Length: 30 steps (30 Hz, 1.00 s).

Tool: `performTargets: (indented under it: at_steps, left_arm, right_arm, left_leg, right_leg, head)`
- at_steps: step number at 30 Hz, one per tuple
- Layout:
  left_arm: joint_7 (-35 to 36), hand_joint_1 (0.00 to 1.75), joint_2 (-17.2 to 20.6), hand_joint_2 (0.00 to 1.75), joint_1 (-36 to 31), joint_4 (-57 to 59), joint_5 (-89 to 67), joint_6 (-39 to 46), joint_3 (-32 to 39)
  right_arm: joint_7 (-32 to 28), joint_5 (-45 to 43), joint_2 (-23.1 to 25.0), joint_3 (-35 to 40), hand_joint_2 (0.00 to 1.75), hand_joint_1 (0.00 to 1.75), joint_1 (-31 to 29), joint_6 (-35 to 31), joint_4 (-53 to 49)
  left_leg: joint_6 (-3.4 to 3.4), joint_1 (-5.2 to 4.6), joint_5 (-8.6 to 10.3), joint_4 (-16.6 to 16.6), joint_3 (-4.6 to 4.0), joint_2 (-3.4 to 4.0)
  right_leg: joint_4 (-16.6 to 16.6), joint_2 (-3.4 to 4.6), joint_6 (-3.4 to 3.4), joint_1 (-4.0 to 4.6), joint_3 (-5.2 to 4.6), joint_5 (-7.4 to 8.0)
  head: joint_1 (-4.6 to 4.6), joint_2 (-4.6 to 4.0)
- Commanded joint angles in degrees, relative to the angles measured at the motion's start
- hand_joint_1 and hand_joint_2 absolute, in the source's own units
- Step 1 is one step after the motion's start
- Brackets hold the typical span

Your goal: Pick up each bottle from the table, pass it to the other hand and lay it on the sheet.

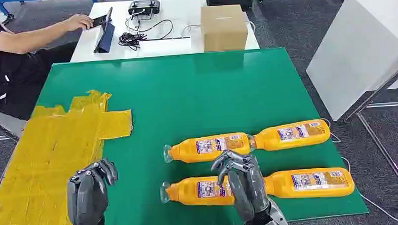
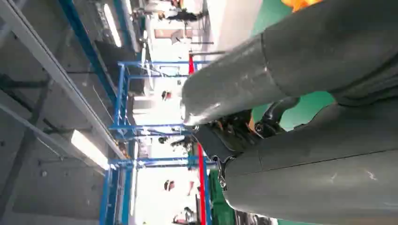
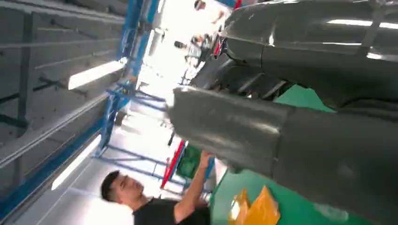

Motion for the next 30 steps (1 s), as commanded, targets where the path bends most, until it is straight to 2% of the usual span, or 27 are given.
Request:
performTargets:
  at_steps: [1,2,3,5,7,9,21,23,27,30]
  left_arm:
    - [2.87,0.0,0.0,0.0,-0.51,2.57,-1.77,3.18,0.79]
    - [2.86,0.0,-0.16,0.0,-0.57,2.84,-1.77,3.19,0.86]
    - [2.86,0.0,-0.16,0.0,-0.57,2.84,-1.77,3.19,0.86]
    - [2.86,0.0,-0.44,0.0,-0.61,3.21,-1.77,3.29,1.16]
    - [2.86,0.0,-0.44,0.0,-0.61,3.21,-1.77,3.29,1.16]
    - [2.86,0.0,-0.44,0.0,-0.61,3.21,-1.77,3.29,1.16]
    - [2.84,0.0,-0.72,0.0,-0.5,3.45,-1.78,3.44,1.56]
    - [2.76,0.0,-1.02,0.0,-0.11,3.19,-1.44,3.49,2.24]
    - [2.62,0.0,-2.08,0.0,1.34,2.0,-1.21,2.89,4.4]
    - [2.59,0.0,-3.55,0.0,2.59,0.5,-1.2,2.32,6.02]
  right_arm:
    - [3.6,5.42,-0.84,0.99,0.0,0.0,0.16,-6.17,1.6]
    - [4.84,7.69,-1.31,1.46,1.75,0.0,0.06,-7.11,2.0]
    - [4.84,7.69,-1.31,1.46,1.75,0.0,0.06,-7.11,2.0]
    - [6.36,5.83,-2.15,2.6,1.75,0.0,-0.63,-3.95,3.17]
    - [6.36,5.83,-2.15,2.6,1.75,0.0,-0.63,-3.95,3.17]
    - [6.36,5.83,-2.15,2.6,1.75,0.0,-0.63,-3.95,3.17]
    - [8.69,9.29,-3.11,3.93,1.75,0.0,-1.22,-2.8,4.08]
    - [12.02,13.82,-3.94,5.21,1.75,0.0,-1.21,-3.31,3.97]
    - [23.36,27.16,-7.7,9.16,1.75,0.0,-2.03,-4.91,5.18]
    - [28.64,32.33,-9.64,11.37,1.75,0.0,-2.26,-5.9,5.38]
  left_leg:
    - [-0.06,0.04,-0.05,-0.08,0.24,0.04]
    - [-0.08,0.07,-0.08,-0.1,0.35,0.09]
    - [-0.03,0.01,0.0,-0.07,0.12,0.03]
    - [-0.06,0.05,-0.04,-0.1,0.27,0.05]
    - [-0.09,0.09,-0.1,-0.13,0.46,0.14]
    - [-0.03,0.02,0.0,-0.09,0.14,0.05]
    - [-0.03,0.02,-0.02,-0.09,0.15,0.07]
    - [-0.04,0.04,-0.04,-0.09,0.22,0.1]
    - [-0.04,0.04,-0.06,-0.11,0.27,0.19]
    - [-0.04,0.03,-0.07,-0.11,0.28,0.19]
  right_leg:
    - [-0.13,0.0,0.0,0.04,0.27,-0.02]
    - [-0.16,0.05,0.0,0.07,0.38,-0.04]
    - [-0.08,0.0,0.01,0.01,0.13,0.01]
    - [-0.16,0.01,0.01,0.05,0.3,-0.01]
    - [-0.23,0.08,0.01,0.09,0.5,-0.03]
    - [-0.12,0.03,0.01,0.02,0.16,0.03]
    - [-0.12,0.04,0.01,0.03,0.17,0.02]
    - [-0.15,0.07,0.01,0.04,0.24,0.01]
    - [-0.18,0.15,0.02,0.04,0.28,0.02]
    - [-0.18,0.15,0.03,0.04,0.29,0.01]
  head:
    - [0.0,0.0]
    - [-0.02,0.0]
    - [0.0,0.0]
    - [0.0,0.0]
    - [0.0,0.0]
    - [0.02,0.0]
    - [0.0,0.0]
    - [0.0,0.0]
    - [0.0,0.0]
    - [0.0,0.0]
